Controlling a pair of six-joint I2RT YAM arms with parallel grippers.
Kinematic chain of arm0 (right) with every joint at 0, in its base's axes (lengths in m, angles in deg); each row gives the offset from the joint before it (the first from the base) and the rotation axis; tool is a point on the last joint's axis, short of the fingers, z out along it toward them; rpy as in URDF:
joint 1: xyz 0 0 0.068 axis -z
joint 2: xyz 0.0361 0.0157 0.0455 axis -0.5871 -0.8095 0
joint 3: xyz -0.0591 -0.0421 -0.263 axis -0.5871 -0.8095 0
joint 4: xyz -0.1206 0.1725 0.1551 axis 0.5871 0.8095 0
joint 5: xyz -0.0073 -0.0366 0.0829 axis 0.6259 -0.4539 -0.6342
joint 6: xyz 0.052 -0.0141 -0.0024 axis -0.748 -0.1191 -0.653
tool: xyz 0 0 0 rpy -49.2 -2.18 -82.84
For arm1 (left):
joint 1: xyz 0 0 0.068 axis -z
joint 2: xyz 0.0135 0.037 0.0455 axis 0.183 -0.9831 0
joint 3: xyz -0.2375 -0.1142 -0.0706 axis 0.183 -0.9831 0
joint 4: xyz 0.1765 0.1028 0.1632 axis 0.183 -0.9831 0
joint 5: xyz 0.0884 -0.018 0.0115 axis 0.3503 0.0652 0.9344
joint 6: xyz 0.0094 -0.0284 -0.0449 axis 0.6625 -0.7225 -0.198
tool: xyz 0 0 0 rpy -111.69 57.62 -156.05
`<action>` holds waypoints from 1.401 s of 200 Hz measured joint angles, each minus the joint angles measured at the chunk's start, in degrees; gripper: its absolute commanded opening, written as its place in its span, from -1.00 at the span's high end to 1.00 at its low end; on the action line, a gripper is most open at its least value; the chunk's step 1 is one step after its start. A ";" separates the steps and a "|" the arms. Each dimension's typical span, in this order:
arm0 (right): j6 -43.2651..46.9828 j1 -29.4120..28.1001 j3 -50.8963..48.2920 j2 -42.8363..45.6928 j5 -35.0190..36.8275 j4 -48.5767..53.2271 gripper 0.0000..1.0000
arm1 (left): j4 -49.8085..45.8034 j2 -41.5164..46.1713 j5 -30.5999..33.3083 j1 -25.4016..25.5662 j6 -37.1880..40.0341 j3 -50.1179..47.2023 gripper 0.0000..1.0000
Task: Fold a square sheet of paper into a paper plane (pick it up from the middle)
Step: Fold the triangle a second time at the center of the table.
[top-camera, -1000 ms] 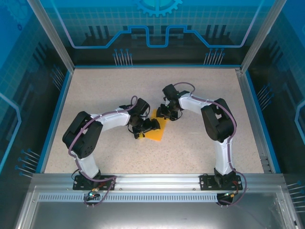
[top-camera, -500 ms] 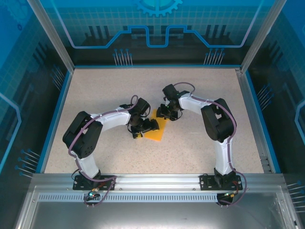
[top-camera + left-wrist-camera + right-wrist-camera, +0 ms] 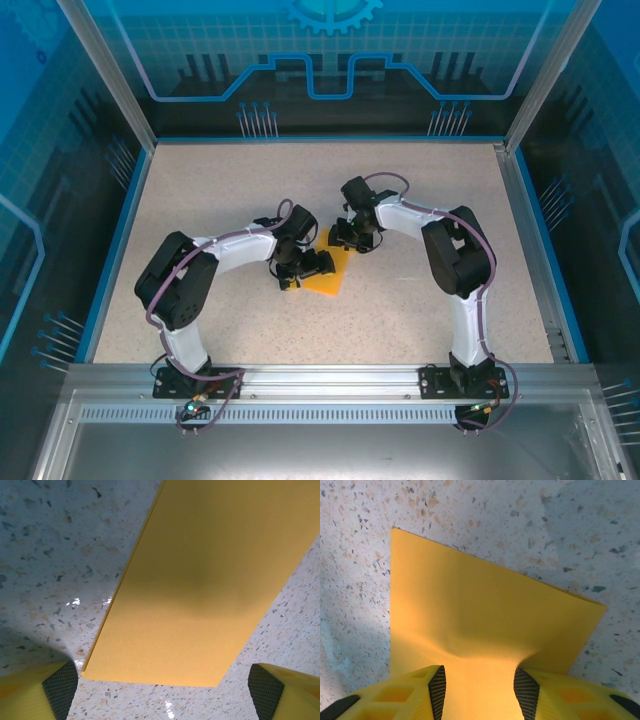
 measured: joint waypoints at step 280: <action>-0.39 0.37 0.02 -0.15 -0.90 0.00 0.07 | 18.36 -0.37 -15.02 -4.09 0.00 -4.76 -0.68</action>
